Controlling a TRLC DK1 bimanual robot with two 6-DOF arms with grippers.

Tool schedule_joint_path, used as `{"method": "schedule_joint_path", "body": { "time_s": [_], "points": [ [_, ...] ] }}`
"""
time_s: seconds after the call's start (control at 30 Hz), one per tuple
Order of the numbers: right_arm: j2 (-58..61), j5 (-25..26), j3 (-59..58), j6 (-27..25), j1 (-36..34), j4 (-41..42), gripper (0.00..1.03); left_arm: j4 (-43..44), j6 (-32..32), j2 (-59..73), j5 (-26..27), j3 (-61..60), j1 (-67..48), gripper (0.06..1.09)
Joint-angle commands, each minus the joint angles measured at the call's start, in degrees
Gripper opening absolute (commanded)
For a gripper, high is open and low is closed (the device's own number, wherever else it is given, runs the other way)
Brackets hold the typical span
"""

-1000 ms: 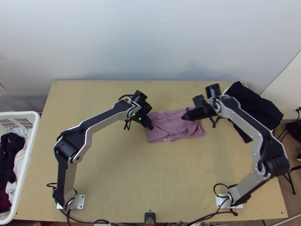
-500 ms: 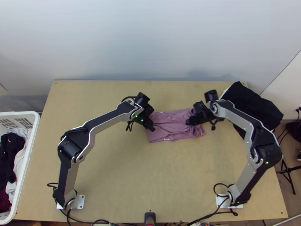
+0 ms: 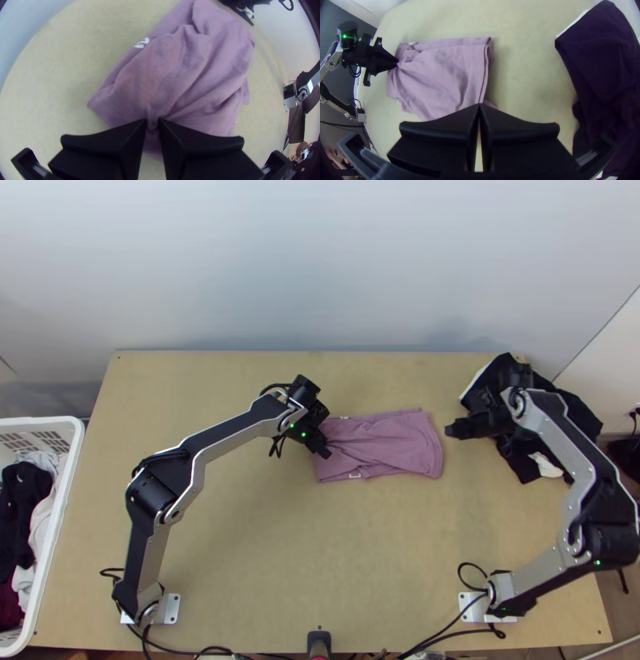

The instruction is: Fold the t-shirt

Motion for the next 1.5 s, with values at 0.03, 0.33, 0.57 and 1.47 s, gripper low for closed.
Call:
{"method": "schedule_joint_path", "body": {
  "time_s": [0.03, 0.33, 0.57, 1.47],
  "points": [
    [-3.4, 0.1, 2.8, 0.5, 1.6, -3.8, 0.03, -3.8, 2.4, -4.0, 6.4, 0.0, -1.0, 0.34],
    [3.9, -0.1, 6.0, 1.2, 0.5, -10.9, 0.92, -12.2, 3.5, -13.6, 21.5, 0.4, 2.5, 1.05],
    [14.7, -9.6, 12.7, -2.4, -5.0, -17.7, 0.97, -16.8, 5.7, -16.6, 22.5, -0.3, 10.6, 1.05],
    [24.8, -13.2, 20.4, -6.3, -1.6, -20.4, 0.96, -16.7, 6.0, -24.3, 22.8, -10.1, 17.7, 1.05]
  ]
}}
